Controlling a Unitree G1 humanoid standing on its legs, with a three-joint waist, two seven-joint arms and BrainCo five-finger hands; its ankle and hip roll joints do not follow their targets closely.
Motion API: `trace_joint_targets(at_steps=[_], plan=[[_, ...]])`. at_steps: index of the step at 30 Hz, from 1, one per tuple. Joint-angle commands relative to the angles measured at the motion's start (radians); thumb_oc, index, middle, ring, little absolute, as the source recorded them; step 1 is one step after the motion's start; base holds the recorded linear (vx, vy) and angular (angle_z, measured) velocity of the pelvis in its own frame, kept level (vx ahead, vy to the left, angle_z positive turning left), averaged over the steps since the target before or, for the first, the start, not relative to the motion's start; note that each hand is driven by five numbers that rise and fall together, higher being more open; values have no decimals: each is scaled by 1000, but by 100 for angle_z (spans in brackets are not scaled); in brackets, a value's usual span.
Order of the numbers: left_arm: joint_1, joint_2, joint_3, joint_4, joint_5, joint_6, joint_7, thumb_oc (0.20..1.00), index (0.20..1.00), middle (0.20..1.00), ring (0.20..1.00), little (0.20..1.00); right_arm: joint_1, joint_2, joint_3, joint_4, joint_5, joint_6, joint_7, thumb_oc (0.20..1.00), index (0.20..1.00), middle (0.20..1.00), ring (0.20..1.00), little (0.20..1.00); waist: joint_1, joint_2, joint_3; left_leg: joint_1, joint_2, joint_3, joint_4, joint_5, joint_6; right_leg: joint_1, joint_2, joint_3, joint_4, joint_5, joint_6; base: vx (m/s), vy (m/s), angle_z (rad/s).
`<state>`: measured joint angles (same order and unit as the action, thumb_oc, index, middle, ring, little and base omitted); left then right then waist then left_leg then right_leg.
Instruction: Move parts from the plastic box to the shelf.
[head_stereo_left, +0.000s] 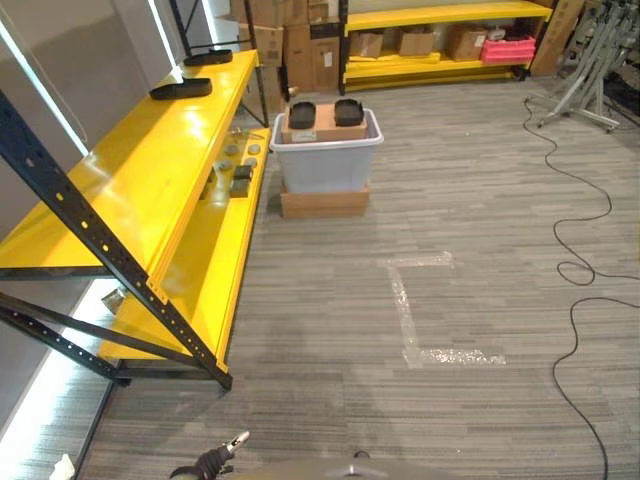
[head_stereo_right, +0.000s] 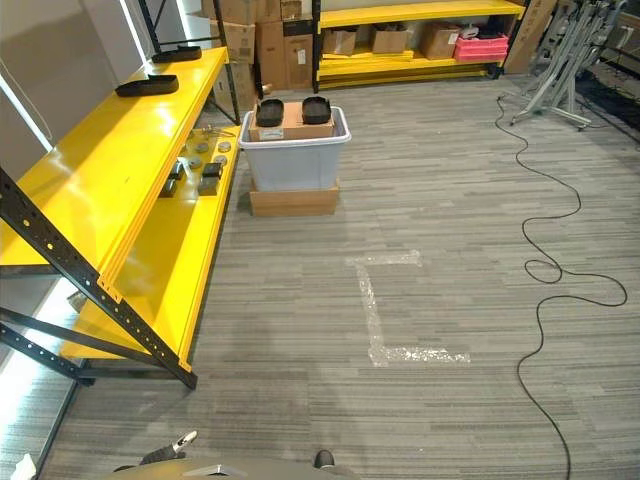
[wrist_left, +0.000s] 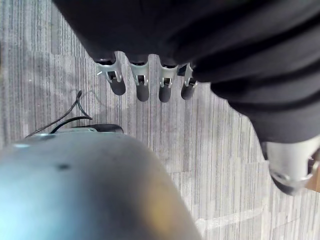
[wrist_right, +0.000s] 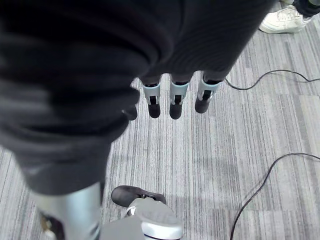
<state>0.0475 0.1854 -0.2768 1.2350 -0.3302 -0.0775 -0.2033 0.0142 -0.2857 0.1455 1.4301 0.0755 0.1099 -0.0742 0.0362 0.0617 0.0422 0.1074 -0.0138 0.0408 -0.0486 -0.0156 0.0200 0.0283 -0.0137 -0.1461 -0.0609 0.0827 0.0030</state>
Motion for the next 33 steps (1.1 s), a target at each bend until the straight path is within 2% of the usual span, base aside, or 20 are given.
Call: trace_joint_targets(at_steps=[1, 8, 15, 17, 18, 20, 29, 33], plan=[[-52, 17, 16, 34, 7, -27, -1, 1000, 1000, 1000, 1000, 1000, -41, 16, 45, 65, -27, -17, -19, 1000, 1000, 1000, 1000, 1000, 2, -48, -15, -40, -1, 13, -39, 4, -30, 46, -84, 22, -26, -26, 114, 0, 0, 0], [-57, 19, 18, 41, 27, -27, 65, 1000, 1000, 1000, 1000, 1000, -45, 16, 54, 62, -24, -9, -22, 1000, 1000, 1000, 1000, 1000, 4, -50, -16, -38, -2, 13, -39, 5, -30, 48, -83, 20, -26, -26, 113, 0, 0, 0], [-61, 16, 28, 55, 31, -5, 83, 1000, 1000, 1000, 1000, 1000, -47, 19, 58, 60, -24, -2, -24, 1000, 1000, 1000, 1000, 1000, 5, -52, -16, -35, -3, 11, -39, 5, -29, 52, -83, 19, -26, -26, 112, 0, 0, 0], [-62, 14, 27, 57, 31, 19, 95, 1000, 1000, 1000, 1000, 1000, -48, 18, 60, 60, -21, 1, -22, 1000, 1000, 1000, 1000, 1000, 6, -52, -16, -35, -3, 10, -39, 5, -29, 52, -84, 18, -26, -26, 113, 0, 0, 0], [-63, 12, 26, 64, 50, 62, 125, 1000, 1000, 1000, 1000, 1000, -49, 20, 59, 60, -20, 4, -23, 1000, 1000, 1000, 1000, 1000, 6, -52, -16, -34, -4, 9, -39, 6, -29, 53, -84, 18, -26, -25, 113, 0, 0, 0], [-63, 10, 29, 83, 83, 53, 138, 1000, 1000, 1000, 1000, 1000, -48, 25, 62, 61, -18, 6, -25, 1000, 1000, 1000, 1000, 1000, 5, -54, -19, -34, -4, 11, -39, 5, -29, 53, -84, 17, -26, -25, 114, 40, 0, 0], [-71, 4, 33, 97, 69, 118, 184, 1000, 1000, 1000, 1000, 1000, -47, 32, 72, 56, -18, 13, -31, 1000, 1000, 1000, 1000, 1000, 2, -54, -19, -33, -5, 13, -39, 6, -27, 53, -86, 18, -26, -23, 113, 4, 1, 0], [-72, 3, 37, 104, 69, 127, 188, 1000, 1000, 1000, 1000, 1000, -47, 33, 73, 56, -19, 14, -31, 1000, 1000, 1000, 1000, 1000, 1, -54, -19, -31, -6, 15, -39, 5, -27, 55, -86, 18, -26, -23, 113, 0, 0, 0]])
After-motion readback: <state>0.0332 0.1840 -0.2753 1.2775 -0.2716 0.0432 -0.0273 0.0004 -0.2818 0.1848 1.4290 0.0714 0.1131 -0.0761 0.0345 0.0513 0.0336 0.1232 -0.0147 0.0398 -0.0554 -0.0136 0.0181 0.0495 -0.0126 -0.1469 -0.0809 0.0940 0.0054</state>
